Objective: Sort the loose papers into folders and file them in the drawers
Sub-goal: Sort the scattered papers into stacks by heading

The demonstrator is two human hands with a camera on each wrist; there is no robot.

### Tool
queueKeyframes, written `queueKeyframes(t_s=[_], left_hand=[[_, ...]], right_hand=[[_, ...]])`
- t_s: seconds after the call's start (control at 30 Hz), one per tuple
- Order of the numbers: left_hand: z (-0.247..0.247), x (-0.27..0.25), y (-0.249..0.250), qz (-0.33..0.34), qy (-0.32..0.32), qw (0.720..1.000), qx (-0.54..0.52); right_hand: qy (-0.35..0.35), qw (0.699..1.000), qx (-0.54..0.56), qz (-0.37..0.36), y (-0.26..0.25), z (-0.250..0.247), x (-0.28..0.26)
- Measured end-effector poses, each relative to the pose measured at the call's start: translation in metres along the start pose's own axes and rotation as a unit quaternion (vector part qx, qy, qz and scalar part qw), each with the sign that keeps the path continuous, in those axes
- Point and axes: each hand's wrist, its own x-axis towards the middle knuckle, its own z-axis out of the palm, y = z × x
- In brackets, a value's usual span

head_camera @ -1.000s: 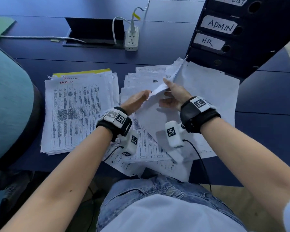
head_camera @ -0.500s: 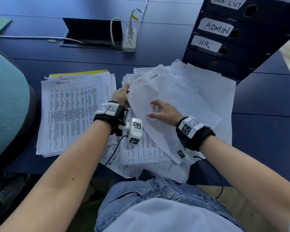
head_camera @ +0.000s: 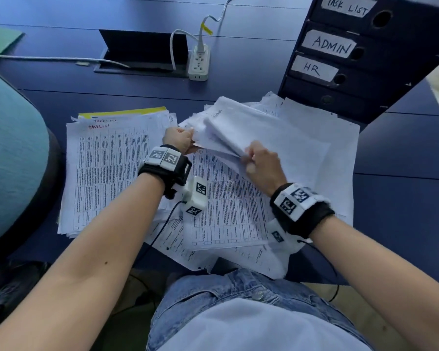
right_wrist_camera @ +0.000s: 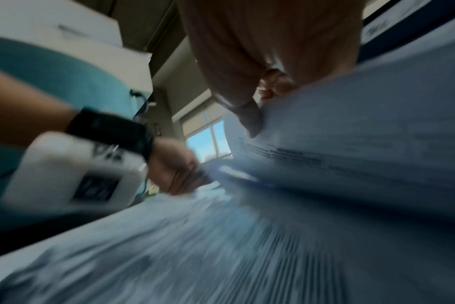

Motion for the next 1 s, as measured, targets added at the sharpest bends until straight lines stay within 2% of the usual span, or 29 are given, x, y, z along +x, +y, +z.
queueKeyframes(t_s=[0.17, 0.27, 0.37, 0.47, 0.57, 0.67, 0.8, 0.9, 1.0], left_hand=[[-0.006, -0.002, 0.002, -0.014, 0.0, 0.997, -0.077], [-0.003, -0.001, -0.001, -0.03, -0.018, 0.991, -0.128], [-0.003, 0.001, -0.004, -0.042, -0.024, 0.979, -0.197], [-0.004, -0.006, -0.002, -0.034, -0.072, 0.973, -0.218], [0.001, -0.017, -0.001, -0.036, -0.135, 0.981, -0.131], [0.008, -0.02, -0.003, -0.016, -0.135, 0.99, 0.023], [0.013, -0.013, -0.002, 0.009, -0.083, 0.993, 0.085], [0.008, -0.018, 0.009, 0.002, -0.107, 0.992, 0.068], [-0.003, -0.011, 0.009, -0.021, -0.132, 0.983, 0.13]], right_hand=[[0.153, 0.988, 0.022, -0.03, -0.005, -0.064, 0.017], [0.241, 0.967, 0.027, -0.074, -0.005, -0.082, 0.025], [0.253, 0.951, 0.065, -0.166, -0.009, -0.085, 0.026], [0.219, 0.945, 0.144, -0.196, -0.018, -0.088, 0.029], [0.198, 0.931, 0.275, -0.133, -0.026, -0.099, 0.039], [0.204, 0.918, 0.335, -0.058, -0.024, -0.112, 0.05], [0.174, 0.935, 0.306, 0.034, 0.0, -0.113, 0.061], [0.149, 0.947, 0.243, 0.146, 0.043, -0.1, 0.073], [0.099, 0.955, 0.189, 0.205, 0.083, -0.079, 0.079]])
